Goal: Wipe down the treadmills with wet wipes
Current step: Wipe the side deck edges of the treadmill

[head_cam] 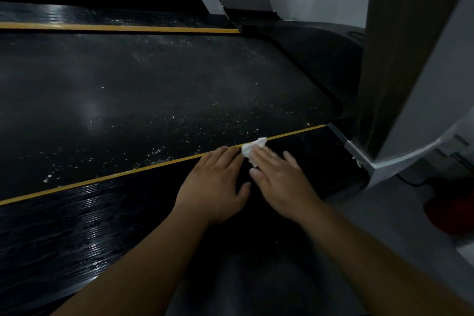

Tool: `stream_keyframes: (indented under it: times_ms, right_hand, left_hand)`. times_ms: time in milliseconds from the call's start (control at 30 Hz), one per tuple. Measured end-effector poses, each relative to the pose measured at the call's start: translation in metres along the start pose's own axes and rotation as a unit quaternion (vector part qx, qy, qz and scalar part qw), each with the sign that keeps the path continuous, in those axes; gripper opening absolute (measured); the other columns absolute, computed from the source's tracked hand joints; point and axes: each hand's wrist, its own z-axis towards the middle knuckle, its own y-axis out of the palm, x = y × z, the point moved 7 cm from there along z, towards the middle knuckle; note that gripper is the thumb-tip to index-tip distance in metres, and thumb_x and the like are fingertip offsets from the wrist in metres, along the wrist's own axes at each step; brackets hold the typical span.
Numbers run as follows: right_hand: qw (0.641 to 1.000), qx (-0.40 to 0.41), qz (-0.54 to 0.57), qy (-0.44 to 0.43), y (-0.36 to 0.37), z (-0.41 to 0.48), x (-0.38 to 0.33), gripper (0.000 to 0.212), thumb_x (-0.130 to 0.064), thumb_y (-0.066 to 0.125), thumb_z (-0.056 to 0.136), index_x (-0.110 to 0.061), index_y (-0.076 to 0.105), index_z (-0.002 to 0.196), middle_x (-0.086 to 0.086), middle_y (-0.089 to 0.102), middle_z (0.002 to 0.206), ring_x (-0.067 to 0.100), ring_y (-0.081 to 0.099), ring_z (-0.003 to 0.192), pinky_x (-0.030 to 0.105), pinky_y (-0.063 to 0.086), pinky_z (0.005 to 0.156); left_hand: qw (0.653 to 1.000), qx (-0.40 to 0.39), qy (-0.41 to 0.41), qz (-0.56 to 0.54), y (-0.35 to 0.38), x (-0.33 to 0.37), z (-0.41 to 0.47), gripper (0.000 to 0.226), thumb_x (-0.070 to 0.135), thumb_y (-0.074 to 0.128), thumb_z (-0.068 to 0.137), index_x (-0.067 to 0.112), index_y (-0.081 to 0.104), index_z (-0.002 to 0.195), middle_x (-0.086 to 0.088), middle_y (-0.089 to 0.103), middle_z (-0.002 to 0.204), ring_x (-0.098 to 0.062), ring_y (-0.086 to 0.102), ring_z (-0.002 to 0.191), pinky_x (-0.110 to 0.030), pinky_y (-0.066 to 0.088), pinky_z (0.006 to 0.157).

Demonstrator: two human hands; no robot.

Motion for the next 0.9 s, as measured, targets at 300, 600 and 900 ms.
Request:
stream_keyframes:
  times_ms: [300, 600, 900]
  right_hand:
    - [0.999, 0.018, 0.021, 0.017, -0.003, -0.002, -0.002, 0.062, -0.047, 0.019, 0.099, -0.026, 0.040, 0.153, -0.014, 0.032, 0.161, 0.000, 0.019, 0.149, 0.043, 0.011, 0.122]
    - [0.989, 0.085, -0.015, 0.123, -0.010, -0.031, 0.039, 0.057, -0.047, 0.025, 0.102, -0.025, 0.041, 0.152, -0.008, 0.037, 0.160, 0.007, 0.025, 0.150, 0.048, 0.013, 0.121]
    - [0.972, 0.131, -0.008, 0.194, -0.018, -0.064, 0.085, 0.079, -0.061, 0.010, 0.092, -0.021, 0.051, 0.147, -0.005, 0.046, 0.155, 0.009, 0.036, 0.145, 0.047, 0.016, 0.119]
  left_hand:
    - [0.999, -0.021, 0.033, 0.025, 0.007, 0.007, 0.009, 0.083, 0.056, 0.003, 0.088, 0.018, 0.017, 0.161, -0.001, 0.013, 0.170, -0.016, 0.004, 0.156, -0.031, -0.003, 0.123]
    - [0.997, -0.053, 0.038, 0.048, 0.011, 0.015, 0.014, 0.093, 0.064, -0.003, 0.081, 0.022, 0.016, 0.162, 0.000, 0.006, 0.170, -0.017, -0.001, 0.156, -0.037, 0.000, 0.126]
    - [0.996, -0.070, 0.035, 0.046, 0.017, 0.030, 0.017, 0.079, 0.058, 0.003, 0.092, 0.023, 0.012, 0.162, 0.000, -0.001, 0.171, -0.017, -0.006, 0.156, -0.045, -0.003, 0.126]
